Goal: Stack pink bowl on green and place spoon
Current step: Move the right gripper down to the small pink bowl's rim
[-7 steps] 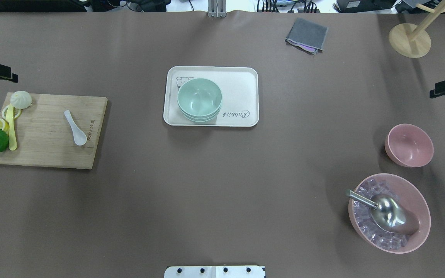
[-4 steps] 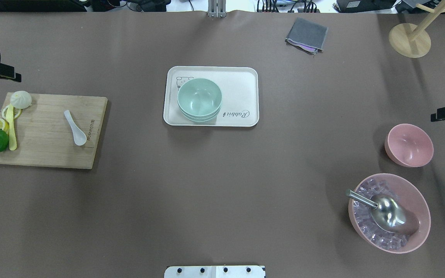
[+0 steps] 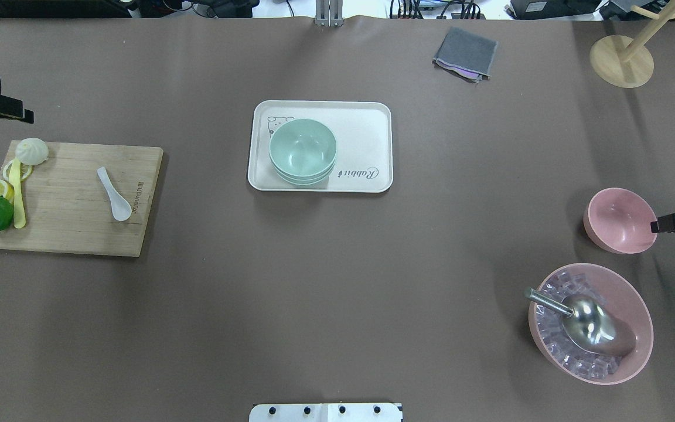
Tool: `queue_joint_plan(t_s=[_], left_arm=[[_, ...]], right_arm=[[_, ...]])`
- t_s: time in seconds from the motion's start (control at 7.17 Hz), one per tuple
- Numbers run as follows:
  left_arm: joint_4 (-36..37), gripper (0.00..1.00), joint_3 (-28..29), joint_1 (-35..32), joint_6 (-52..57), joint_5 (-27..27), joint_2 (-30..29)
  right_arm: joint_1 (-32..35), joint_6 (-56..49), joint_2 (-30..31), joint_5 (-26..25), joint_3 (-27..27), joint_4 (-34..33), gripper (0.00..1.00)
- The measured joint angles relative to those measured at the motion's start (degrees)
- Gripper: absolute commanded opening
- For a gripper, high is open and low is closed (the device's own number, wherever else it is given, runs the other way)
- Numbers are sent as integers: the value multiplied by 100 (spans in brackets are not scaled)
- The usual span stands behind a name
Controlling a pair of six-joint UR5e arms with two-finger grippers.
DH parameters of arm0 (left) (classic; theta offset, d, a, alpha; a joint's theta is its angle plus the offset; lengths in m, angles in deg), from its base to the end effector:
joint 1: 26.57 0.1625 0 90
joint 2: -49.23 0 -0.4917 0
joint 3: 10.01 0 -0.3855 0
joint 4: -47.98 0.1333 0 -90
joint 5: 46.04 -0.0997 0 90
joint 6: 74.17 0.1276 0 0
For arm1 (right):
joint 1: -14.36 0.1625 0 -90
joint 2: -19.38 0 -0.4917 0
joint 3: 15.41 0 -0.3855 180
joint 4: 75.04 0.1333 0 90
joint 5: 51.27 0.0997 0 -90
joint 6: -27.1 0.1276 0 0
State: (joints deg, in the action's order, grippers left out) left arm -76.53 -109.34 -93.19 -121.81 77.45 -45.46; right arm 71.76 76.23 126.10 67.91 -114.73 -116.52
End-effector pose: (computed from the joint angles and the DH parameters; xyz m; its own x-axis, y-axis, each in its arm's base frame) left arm 0.1645 -0.5390 0.5549 0.5994 0.0295 -0.7999 0.2674 0.9345 0.2349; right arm -0.1498 -0.3662 0.7014 0.6752 -0.0046 0.7376 -0.1600 0.9753 0.1526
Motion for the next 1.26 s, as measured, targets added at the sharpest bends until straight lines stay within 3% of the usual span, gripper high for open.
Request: queue_joint_plan(t_s=[0.42,0.98,1.26], left_arm=[[-8,100,4,0,1,0,4],[-33,100,17,0,1,0,13],[-72,100,41,0,1,0,14]], right_arm=[[-43,39,41,-25,88,163,33],[-61,56,-499,-75,600,178,37],[-40,44,-534,-9,479,173,46]])
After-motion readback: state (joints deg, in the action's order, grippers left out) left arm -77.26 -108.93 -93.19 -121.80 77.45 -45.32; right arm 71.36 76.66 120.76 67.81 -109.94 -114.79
